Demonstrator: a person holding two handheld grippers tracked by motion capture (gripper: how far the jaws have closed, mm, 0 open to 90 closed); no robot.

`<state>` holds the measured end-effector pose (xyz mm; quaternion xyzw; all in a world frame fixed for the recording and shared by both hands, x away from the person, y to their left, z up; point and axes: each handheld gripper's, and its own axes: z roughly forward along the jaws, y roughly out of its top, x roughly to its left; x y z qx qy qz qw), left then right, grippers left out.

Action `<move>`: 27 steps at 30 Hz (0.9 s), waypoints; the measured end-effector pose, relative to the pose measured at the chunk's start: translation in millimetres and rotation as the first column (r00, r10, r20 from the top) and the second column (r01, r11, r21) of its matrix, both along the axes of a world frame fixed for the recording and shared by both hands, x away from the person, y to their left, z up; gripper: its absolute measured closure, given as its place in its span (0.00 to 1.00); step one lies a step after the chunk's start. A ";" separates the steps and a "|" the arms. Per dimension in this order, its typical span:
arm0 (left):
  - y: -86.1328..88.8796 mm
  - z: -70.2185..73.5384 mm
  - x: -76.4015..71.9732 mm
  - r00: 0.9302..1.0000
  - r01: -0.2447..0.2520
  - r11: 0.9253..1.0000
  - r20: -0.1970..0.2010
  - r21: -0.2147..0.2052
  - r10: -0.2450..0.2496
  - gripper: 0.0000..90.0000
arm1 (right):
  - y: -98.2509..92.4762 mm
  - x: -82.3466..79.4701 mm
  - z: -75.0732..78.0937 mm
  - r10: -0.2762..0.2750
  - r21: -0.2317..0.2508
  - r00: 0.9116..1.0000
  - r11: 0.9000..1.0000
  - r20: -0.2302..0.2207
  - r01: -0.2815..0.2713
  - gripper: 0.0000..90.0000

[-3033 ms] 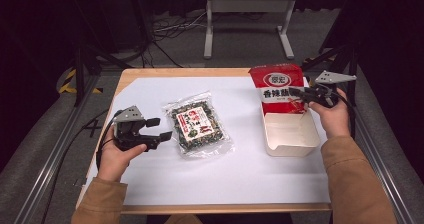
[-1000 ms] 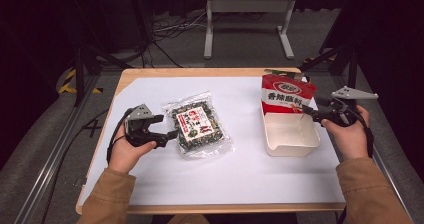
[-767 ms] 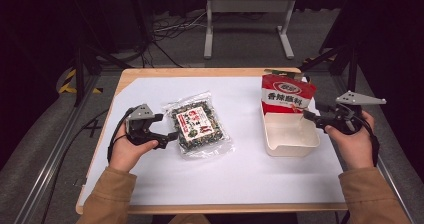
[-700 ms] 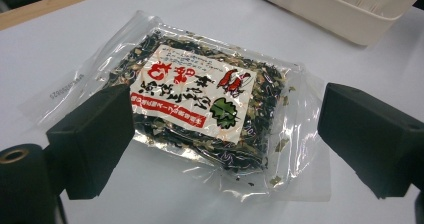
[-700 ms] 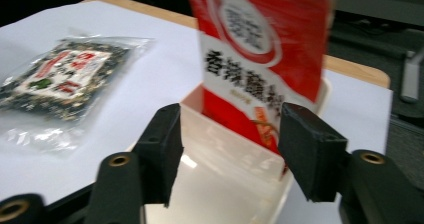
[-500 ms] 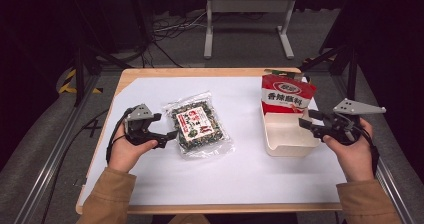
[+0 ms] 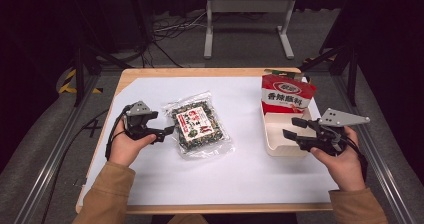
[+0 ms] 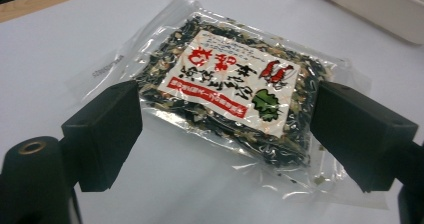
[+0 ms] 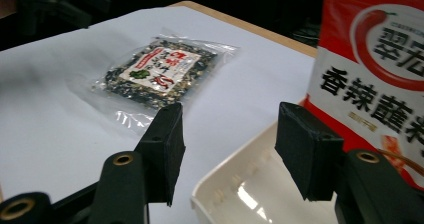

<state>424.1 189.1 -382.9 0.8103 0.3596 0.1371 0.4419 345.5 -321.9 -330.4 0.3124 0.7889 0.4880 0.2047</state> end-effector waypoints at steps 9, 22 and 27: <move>8.7 -2.7 20.5 0.998 -0.057 0.997 -0.043 -0.049 0.054 0.22 | 14.1 -5.6 -4.3 0.098 0.039 0.995 0.994 0.002 -0.098 0.59; -5.1 -34.5 17.9 0.975 -0.070 0.998 -0.210 -0.001 0.068 0.35 | 17.7 -10.7 -6.3 0.074 0.074 0.997 0.995 -0.001 -0.074 0.49; -7.4 -42.9 21.2 0.942 -0.075 0.997 -0.329 -0.024 0.063 0.40 | 23.3 -10.8 -8.9 0.078 0.066 0.997 0.995 -0.004 -0.078 0.48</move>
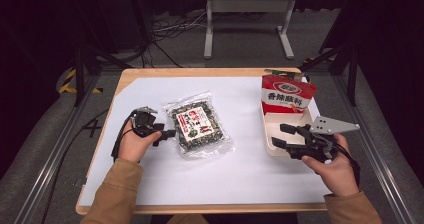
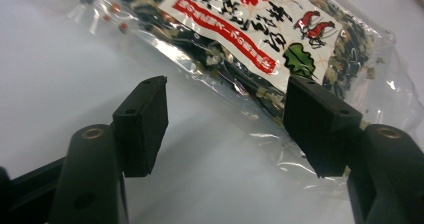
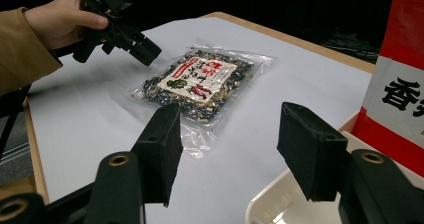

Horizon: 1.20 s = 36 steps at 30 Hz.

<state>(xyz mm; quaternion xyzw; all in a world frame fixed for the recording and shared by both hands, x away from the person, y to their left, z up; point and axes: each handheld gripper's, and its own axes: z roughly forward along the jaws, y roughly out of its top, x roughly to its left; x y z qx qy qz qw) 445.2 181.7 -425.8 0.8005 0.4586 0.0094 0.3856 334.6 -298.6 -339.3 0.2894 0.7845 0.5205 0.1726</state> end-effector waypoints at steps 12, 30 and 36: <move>-8.1 -6.5 2.1 0.998 0.010 1.000 -0.070 -0.016 -0.011 0.40 | 2.5 -2.3 -5.0 -0.007 -0.004 1.000 1.000 0.000 0.007 0.44; -13.5 -11.2 5.1 0.996 -0.007 1.000 -0.091 0.030 0.009 0.39 | -0.1 -5.2 -6.6 -0.025 0.001 1.000 1.000 0.008 0.025 0.41; -15.6 -12.5 6.9 0.995 -0.003 1.000 -0.097 -0.016 0.002 0.40 | -1.3 -5.1 -7.7 -0.033 -0.002 0.999 0.999 0.010 0.033 0.40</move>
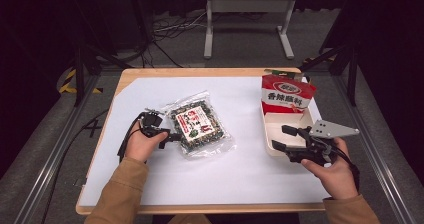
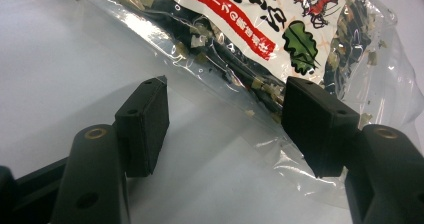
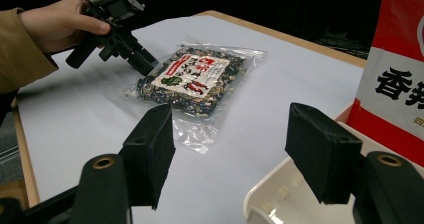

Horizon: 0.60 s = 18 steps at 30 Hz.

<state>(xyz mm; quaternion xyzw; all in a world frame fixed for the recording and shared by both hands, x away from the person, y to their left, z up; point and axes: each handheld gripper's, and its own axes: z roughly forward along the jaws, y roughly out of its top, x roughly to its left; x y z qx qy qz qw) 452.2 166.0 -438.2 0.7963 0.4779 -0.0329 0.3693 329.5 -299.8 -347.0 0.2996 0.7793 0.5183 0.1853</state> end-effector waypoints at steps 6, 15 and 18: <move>-5.0 -2.0 4.8 1.000 -0.007 1.000 -0.006 -0.027 0.007 0.36 | -2.5 -3.9 -1.0 -0.012 -0.003 1.000 1.000 -0.001 0.012 0.40; -20.2 1.1 9.7 0.999 -0.029 0.999 0.016 0.044 0.028 0.39 | -12.2 -11.3 -3.1 -0.045 -0.007 0.999 0.999 -0.003 0.045 0.40; -28.3 1.2 10.5 0.999 -0.036 0.998 0.033 0.057 0.034 0.38 | -14.0 -12.6 -5.0 -0.051 -0.011 0.999 0.999 -0.009 0.051 0.40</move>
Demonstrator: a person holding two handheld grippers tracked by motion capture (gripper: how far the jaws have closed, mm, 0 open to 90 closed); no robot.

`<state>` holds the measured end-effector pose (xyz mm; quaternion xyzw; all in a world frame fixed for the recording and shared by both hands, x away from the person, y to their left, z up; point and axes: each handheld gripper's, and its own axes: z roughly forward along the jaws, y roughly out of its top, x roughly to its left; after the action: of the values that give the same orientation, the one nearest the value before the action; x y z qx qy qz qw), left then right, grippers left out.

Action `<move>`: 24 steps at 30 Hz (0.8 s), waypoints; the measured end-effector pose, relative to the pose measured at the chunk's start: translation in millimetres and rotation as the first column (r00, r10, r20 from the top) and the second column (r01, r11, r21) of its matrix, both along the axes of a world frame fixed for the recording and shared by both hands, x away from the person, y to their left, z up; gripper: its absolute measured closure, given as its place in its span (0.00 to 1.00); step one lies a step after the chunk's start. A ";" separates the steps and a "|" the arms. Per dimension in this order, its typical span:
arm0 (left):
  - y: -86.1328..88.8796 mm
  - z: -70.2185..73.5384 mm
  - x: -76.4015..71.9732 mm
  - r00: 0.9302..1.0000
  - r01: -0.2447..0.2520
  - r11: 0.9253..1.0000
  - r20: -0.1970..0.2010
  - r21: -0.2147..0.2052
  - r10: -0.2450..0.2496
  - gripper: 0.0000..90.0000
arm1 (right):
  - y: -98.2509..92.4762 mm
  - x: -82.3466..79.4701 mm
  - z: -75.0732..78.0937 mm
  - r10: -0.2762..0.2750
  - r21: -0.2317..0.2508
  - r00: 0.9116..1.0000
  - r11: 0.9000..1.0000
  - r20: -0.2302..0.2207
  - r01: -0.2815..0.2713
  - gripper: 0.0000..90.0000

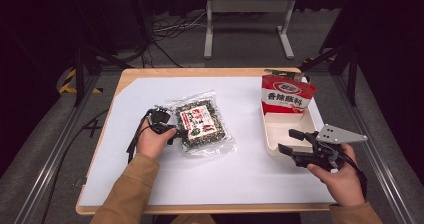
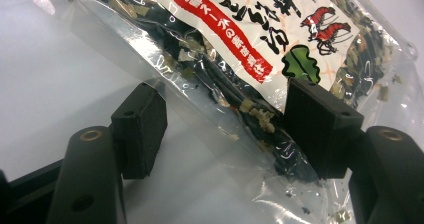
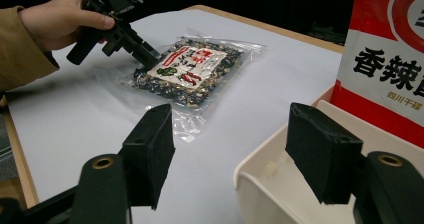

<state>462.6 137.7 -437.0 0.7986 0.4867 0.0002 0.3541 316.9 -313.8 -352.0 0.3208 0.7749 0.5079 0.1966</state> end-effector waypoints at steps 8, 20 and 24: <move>-4.4 -2.9 0.8 1.000 0.011 0.997 -0.006 -0.074 -0.011 0.59 | -3.0 -3.6 -0.4 -0.012 0.001 1.000 1.000 -0.001 0.012 0.40; -3.9 -3.1 -0.3 1.000 0.007 0.978 -0.012 -0.208 -0.009 0.85 | -8.0 -7.5 0.4 -0.026 0.010 1.000 1.000 0.004 0.026 0.40; -2.6 6.2 -4.8 0.999 0.029 0.970 0.041 -0.243 -0.020 0.89 | -7.3 -7.2 -0.6 -0.026 0.009 1.000 1.000 0.001 0.026 0.40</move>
<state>457.8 135.1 -430.8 0.7549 0.4663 -0.0485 0.4587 309.7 -321.1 -352.6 0.3315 0.7682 0.5090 0.2022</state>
